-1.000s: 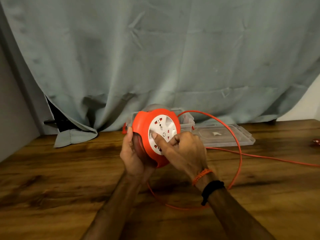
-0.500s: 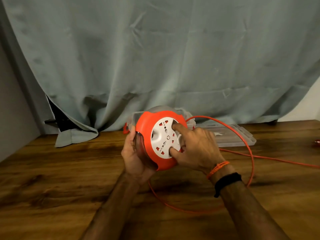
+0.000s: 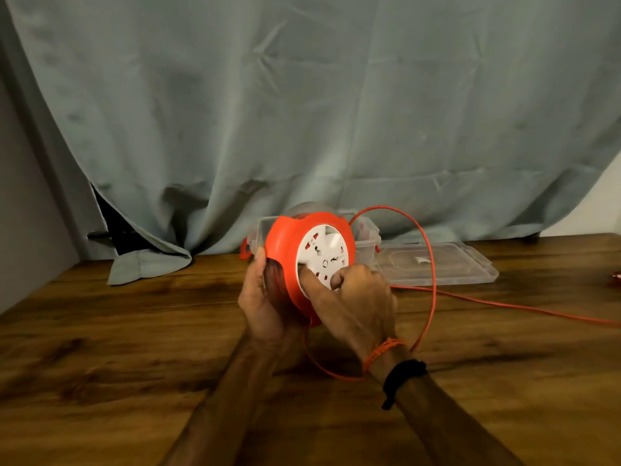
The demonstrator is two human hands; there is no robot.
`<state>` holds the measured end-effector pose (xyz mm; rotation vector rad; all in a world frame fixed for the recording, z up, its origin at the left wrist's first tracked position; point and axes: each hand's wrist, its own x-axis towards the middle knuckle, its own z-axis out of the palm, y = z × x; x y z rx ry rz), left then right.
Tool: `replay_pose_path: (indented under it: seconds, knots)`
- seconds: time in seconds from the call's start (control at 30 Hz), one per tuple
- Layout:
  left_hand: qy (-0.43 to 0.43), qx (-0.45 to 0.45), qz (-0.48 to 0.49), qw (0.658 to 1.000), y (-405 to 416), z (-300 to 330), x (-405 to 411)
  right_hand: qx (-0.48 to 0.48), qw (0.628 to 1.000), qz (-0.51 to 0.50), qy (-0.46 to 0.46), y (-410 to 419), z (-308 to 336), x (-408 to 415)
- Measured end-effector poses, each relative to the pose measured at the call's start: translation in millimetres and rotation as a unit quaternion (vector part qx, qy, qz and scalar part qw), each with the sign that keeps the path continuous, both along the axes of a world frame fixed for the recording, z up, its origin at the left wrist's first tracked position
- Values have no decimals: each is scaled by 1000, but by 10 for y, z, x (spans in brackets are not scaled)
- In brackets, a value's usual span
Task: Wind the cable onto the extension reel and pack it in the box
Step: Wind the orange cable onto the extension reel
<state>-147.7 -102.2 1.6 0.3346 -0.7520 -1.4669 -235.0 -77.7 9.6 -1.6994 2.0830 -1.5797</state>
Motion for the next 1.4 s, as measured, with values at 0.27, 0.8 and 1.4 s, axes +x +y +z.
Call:
replay_pose_path:
  seconds: [0.27, 0.8, 1.4]
  knots:
    - [24, 16, -14, 999, -47, 57, 84, -5, 996, 83, 30, -7, 148, -253]
    - [12, -17, -116, 993, -57, -17, 114, -76, 941, 96, 315, -41, 137, -505]
    - [-4, -7, -6, 1000, -55, -6, 80, -15, 999, 33, 24, -12, 74, -139]
